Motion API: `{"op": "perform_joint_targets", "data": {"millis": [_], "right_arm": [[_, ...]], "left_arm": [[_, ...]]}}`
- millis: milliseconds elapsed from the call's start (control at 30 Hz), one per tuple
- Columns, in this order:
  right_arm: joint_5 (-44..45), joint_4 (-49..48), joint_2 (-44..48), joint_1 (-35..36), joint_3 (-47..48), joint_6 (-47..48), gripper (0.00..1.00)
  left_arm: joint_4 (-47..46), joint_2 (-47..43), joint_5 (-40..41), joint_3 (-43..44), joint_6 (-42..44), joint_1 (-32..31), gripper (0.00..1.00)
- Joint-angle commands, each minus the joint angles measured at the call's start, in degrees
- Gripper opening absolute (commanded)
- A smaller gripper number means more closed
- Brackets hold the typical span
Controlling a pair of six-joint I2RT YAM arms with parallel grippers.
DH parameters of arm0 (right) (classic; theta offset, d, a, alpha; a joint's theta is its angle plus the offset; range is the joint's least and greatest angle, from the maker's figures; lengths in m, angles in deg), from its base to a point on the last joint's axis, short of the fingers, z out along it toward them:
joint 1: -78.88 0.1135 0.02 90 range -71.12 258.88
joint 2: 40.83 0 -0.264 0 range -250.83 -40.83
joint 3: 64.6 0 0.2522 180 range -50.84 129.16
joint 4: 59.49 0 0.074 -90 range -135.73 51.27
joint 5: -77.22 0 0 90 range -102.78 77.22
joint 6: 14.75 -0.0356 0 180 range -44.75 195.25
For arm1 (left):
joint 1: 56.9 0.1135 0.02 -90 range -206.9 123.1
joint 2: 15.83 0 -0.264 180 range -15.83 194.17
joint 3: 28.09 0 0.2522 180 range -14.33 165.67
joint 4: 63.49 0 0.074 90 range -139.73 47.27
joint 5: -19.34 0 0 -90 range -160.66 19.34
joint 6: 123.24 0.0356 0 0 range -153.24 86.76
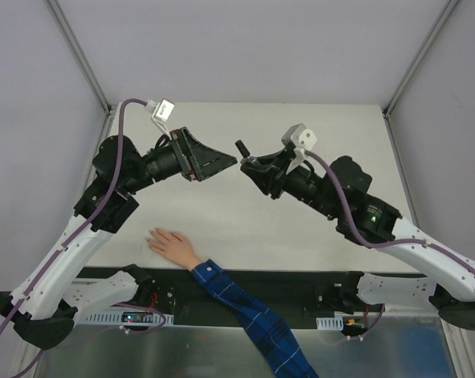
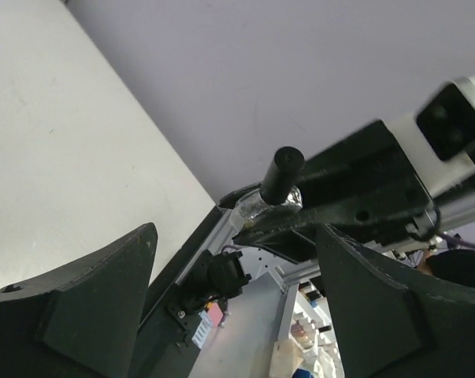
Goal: Paint the nails
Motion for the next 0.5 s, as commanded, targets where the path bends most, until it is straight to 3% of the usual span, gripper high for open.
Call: {"op": "perform_joint_targets", "data": {"millis": [0,233,467], "right_arm": [[-24.04,-4.12,1.79,-6.94,-0.05,-13.33,0.0],[-41.01,-12.38,-0.06,-13.64,-0.93,-26.0,0.0],[-43.75,-17.93,-1.02,-14.96,-2.95,-31.19,0.0]], "left_arm": [[-12.93,-3.65,-5.16,-3.15,0.63,0.11,0.81],[-22.76,-2.07,-9.64,-4.11,-2.44,0.11,0.78],[-23.75,-0.75,-10.87,-3.85,-3.32,0.11,0.67]]}}
